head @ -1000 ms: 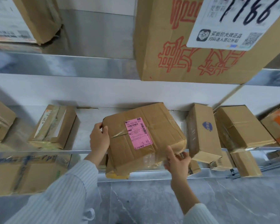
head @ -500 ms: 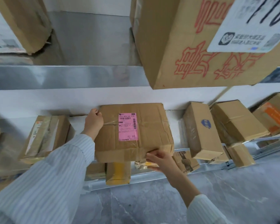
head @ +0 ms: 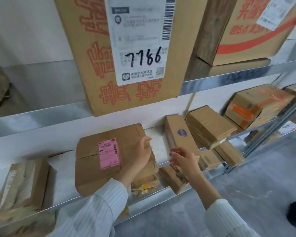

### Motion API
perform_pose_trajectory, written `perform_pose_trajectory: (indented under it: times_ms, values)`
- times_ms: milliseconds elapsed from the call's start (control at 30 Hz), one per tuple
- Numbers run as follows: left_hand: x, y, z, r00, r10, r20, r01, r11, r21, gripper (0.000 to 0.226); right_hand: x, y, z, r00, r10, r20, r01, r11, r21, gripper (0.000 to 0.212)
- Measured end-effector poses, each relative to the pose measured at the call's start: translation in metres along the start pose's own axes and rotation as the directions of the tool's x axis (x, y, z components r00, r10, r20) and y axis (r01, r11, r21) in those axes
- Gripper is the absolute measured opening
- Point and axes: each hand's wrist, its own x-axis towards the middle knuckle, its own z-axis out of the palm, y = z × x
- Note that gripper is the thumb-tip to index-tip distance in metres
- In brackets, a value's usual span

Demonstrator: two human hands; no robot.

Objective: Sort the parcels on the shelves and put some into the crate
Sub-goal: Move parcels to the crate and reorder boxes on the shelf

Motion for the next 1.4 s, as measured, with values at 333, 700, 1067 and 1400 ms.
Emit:
perform_pose_trajectory:
  times_ms: [333, 700, 1067, 1400]
  values:
    - [0.007, 0.056, 0.097, 0.993, -0.107, 0.045, 0.106, 0.994, 0.025, 0.039, 0.032, 0.011, -0.088, 0.985, -0.006, -0.175, 0.016, 0.998, 0.055, 0.016]
    - [0.014, 0.087, 0.193, 0.918, -0.391, -0.061, 0.394, 0.887, 0.24, 0.07, 0.099, 0.034, -0.156, 0.985, 0.088, 0.146, -0.077, 0.994, -0.078, 0.016]
    - [0.016, 0.094, 0.215, 0.859, -0.49, -0.152, 0.491, 0.7, 0.518, 0.104, 0.128, 0.05, -0.164, 0.937, 0.17, 0.306, -0.126, 0.979, -0.159, 0.023]
    - [0.013, 0.082, 0.221, 0.901, -0.368, -0.231, 0.427, 0.656, 0.622, 0.094, 0.134, 0.065, -0.153, 0.927, 0.254, 0.274, -0.205, 0.959, -0.195, 0.018]
